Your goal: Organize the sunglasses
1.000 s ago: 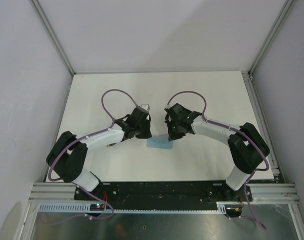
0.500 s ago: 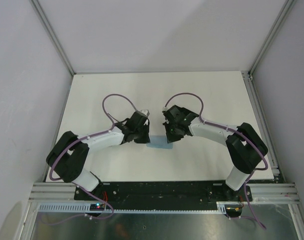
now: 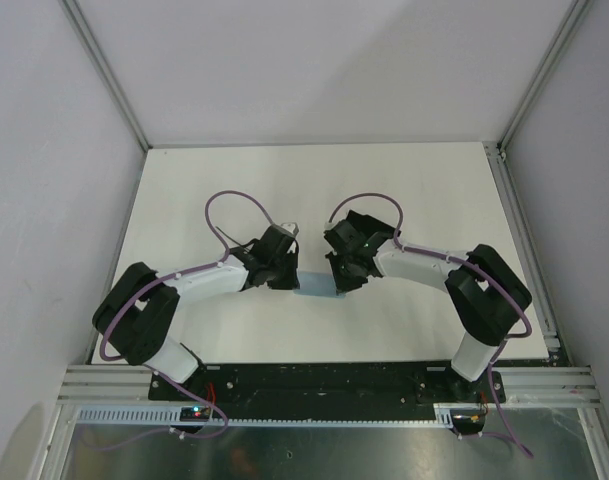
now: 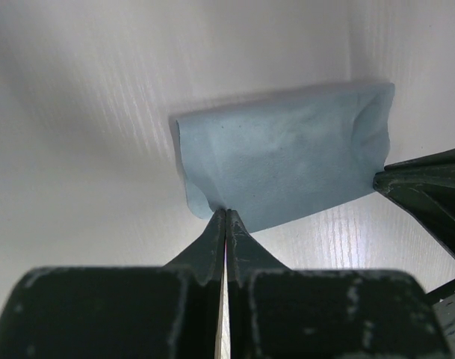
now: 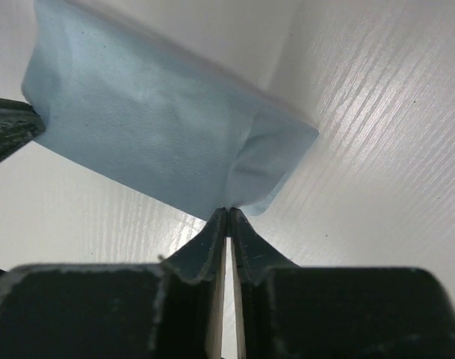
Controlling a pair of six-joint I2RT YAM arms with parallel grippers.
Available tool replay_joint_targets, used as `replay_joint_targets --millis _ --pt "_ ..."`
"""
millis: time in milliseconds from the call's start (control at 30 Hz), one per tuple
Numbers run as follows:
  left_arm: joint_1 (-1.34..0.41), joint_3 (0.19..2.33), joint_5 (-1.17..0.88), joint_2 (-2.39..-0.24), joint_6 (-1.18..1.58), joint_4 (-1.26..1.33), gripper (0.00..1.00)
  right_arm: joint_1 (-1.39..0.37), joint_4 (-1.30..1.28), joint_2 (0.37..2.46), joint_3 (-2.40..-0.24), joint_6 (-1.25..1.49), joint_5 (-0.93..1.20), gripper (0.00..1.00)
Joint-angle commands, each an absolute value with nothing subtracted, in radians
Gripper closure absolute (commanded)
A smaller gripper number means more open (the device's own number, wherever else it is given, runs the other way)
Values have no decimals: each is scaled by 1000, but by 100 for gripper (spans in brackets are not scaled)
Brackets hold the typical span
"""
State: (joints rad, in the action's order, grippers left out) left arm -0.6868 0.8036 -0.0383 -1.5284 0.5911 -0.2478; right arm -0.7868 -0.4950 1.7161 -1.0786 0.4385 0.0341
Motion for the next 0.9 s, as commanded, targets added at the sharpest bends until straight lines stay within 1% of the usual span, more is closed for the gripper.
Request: replay_joint_targets --millis 0,33,100,200,267,367,433,533,633,867 --pt "-682 793 -43 -1521 563 -218 100 -795 -481 1726 -1067 452 10 84" --pt "-681 794 -42 -1521 563 -218 100 -795 -480 1722 -1066 452 7 80" --pt "-682 795 -42 -1520 560 -218 99 -794 -483 1712 -1066 452 3 76" --pt "-682 794 -36 -1511 556 -220 96 -780 -493 1690 -1066 450 0 74" --pt "-683 792 -28 -1504 555 -220 92 -768 -500 1671 -1065 445 0 71" --pt "-681 792 -19 -1496 553 -220 78 -749 -508 1649 -1065 435 0 66" --pt "-681 790 -9 -1485 553 -224 69 -739 -506 1645 -1065 429 -21 65" --pt "-669 787 24 -1462 558 -237 59 -728 -488 1650 -1065 418 -31 65" --pt "-651 794 38 -1459 555 -240 56 -724 -450 1664 -1065 403 -44 65" --pt "-642 858 67 -1536 518 -239 56 -706 -378 1723 -1065 362 -89 64"
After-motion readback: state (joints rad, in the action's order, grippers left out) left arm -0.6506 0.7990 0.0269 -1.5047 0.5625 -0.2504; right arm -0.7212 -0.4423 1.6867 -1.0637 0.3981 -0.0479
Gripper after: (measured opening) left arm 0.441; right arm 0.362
